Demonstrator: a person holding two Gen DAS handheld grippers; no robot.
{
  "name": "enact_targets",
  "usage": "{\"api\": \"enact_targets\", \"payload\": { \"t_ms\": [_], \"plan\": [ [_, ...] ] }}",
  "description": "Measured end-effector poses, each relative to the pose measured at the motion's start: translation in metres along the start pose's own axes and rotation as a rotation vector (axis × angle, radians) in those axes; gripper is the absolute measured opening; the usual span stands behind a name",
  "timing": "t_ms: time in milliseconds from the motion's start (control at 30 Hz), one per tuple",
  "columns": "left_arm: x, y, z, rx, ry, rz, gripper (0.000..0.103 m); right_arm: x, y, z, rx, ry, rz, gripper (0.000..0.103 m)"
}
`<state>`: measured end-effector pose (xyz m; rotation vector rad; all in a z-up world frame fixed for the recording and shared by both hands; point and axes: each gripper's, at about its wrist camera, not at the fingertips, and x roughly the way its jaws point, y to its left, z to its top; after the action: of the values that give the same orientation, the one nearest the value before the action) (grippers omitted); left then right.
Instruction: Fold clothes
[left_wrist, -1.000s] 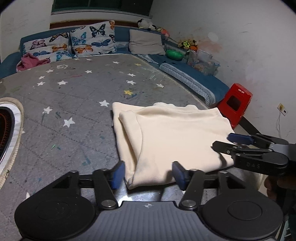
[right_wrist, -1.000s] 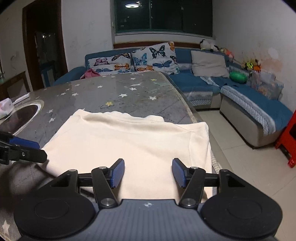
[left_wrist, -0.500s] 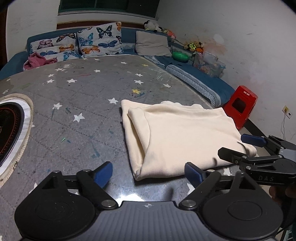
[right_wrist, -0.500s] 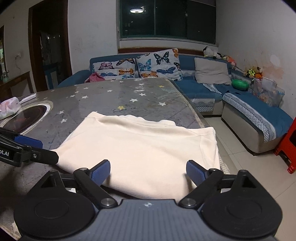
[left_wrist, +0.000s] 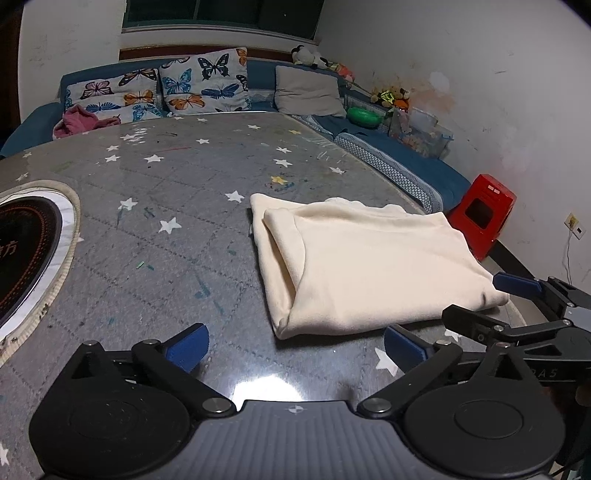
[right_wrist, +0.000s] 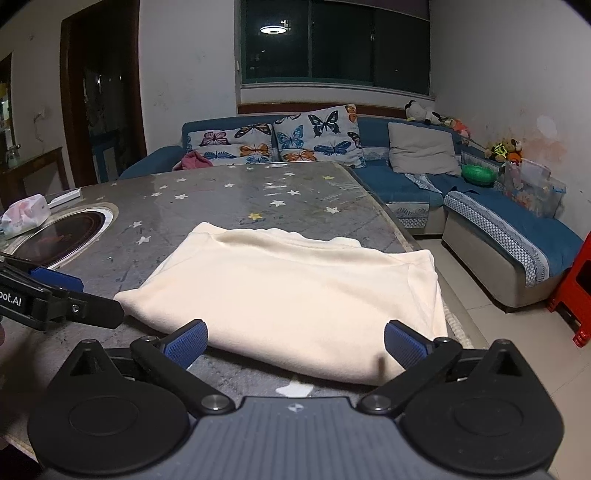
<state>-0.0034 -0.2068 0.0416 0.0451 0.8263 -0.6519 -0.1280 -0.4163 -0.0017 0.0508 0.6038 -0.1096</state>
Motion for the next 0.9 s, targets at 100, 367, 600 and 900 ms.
{"api": "enact_targets", "payload": {
  "t_ms": [100, 367, 600, 900],
  "plan": [
    [-0.002, 0.001, -0.003, 0.001, 0.0, 0.002, 0.103, -0.003, 0.004, -0.003, -0.003, 0.0, -0.007, 0.103],
    [-0.01, 0.005, -0.008, -0.006, -0.002, 0.012, 0.103, -0.011, 0.017, -0.009, -0.021, -0.005, -0.016, 0.103],
    [-0.014, 0.008, -0.012, -0.01, -0.003, 0.013, 0.103, -0.018, 0.02, -0.01, -0.011, -0.021, -0.027, 0.103],
    [-0.02, 0.007, -0.018, 0.004, -0.015, 0.024, 0.103, -0.027, 0.021, -0.012, 0.029, -0.05, -0.046, 0.103]
  ]
}}
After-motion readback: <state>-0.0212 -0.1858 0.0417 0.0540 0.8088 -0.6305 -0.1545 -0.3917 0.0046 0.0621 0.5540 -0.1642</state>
